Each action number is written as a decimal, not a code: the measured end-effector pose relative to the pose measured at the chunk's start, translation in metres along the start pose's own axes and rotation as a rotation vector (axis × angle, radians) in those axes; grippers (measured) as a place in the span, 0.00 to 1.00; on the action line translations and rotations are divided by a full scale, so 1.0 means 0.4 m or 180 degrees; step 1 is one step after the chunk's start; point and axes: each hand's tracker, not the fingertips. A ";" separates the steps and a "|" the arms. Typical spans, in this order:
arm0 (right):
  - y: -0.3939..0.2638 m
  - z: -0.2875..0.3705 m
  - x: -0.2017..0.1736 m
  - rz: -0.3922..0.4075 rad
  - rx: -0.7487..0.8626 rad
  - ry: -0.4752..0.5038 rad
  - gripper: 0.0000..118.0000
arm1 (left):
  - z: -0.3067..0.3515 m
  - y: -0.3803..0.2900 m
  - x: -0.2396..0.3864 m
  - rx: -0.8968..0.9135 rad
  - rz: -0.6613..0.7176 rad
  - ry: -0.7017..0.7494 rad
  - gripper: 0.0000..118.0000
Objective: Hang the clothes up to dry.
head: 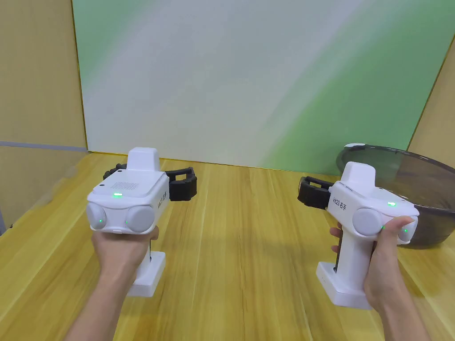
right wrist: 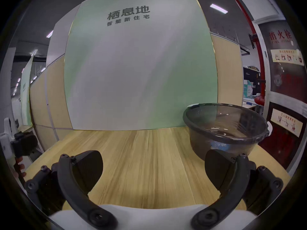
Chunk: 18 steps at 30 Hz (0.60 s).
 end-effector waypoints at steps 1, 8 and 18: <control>0.002 -0.002 -0.003 -0.0001 -0.0010 -0.0025 1.00 | -0.003 -0.001 -0.001 -0.0010 0.0006 0.0011 1.00; -0.008 -0.006 -0.018 0.0061 -0.0037 0.0005 1.00 | 0.006 -0.005 0.012 0.0014 -0.0229 -0.0067 1.00; -0.016 0.002 -0.029 0.0091 0.0044 -0.0085 1.00 | 0.010 -0.011 0.004 -0.0037 -0.0152 0.0076 1.00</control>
